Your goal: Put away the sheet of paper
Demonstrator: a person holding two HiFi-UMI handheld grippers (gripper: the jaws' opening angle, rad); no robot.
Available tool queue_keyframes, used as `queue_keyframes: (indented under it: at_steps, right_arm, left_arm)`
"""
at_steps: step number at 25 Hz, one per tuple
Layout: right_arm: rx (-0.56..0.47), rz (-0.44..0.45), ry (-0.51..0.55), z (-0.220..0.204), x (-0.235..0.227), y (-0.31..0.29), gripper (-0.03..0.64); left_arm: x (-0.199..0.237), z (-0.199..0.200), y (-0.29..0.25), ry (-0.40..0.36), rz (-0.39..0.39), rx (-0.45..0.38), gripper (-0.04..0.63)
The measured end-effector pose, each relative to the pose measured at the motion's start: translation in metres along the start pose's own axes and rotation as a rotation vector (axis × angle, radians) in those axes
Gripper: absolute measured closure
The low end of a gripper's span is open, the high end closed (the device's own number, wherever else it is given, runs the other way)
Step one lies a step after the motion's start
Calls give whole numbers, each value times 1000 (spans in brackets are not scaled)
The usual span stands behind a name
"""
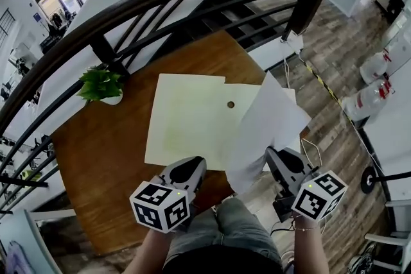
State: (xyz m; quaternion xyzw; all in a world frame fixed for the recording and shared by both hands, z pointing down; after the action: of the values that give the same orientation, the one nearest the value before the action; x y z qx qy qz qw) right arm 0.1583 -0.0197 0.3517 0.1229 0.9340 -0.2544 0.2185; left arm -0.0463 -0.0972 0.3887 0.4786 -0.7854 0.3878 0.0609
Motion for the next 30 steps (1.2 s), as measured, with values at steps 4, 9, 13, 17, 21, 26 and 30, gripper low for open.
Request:
queue_keyframes:
  at_steps: [4, 9, 13, 17, 21, 26, 30]
  right_arm:
    - [42, 9, -3, -5, -6, -7, 575]
    - [124, 5, -4, -7, -23, -12, 575]
    - [186, 12, -35, -10, -40, -20, 575]
    - [225, 19, -55, -13, -56, -28, 575]
    - [280, 21, -53, -14, -67, -37, 575]
    - [335, 15, -57, -18, -80, -50, 575]
    - [372, 13, -57, -20, -91, -63, 575]
  left_arm:
    - [2, -4, -7, 22, 7, 10, 557]
    - [1, -6, -14, 32, 9, 23, 557]
    - [4, -8, -17, 44, 26, 36, 557]
    - [7, -6, -19, 55, 49, 33, 557]
    - [9, -4, -21, 62, 65, 30, 557]
    - [11, -4, -25, 79, 78, 29, 557]
    - [14, -2, -28, 81, 94, 33, 557]
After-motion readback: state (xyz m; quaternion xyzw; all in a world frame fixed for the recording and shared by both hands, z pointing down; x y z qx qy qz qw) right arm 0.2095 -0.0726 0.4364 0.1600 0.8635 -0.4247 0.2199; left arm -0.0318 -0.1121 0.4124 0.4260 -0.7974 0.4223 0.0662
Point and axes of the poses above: the fingertips, and each gripper's own axes: y backward along the fingers, x to its left, z out of its top, the point moved 5 cm from there along y, backward along the fingers, and after that the axes turned 8 degrees about x, right-handed, at the moved point
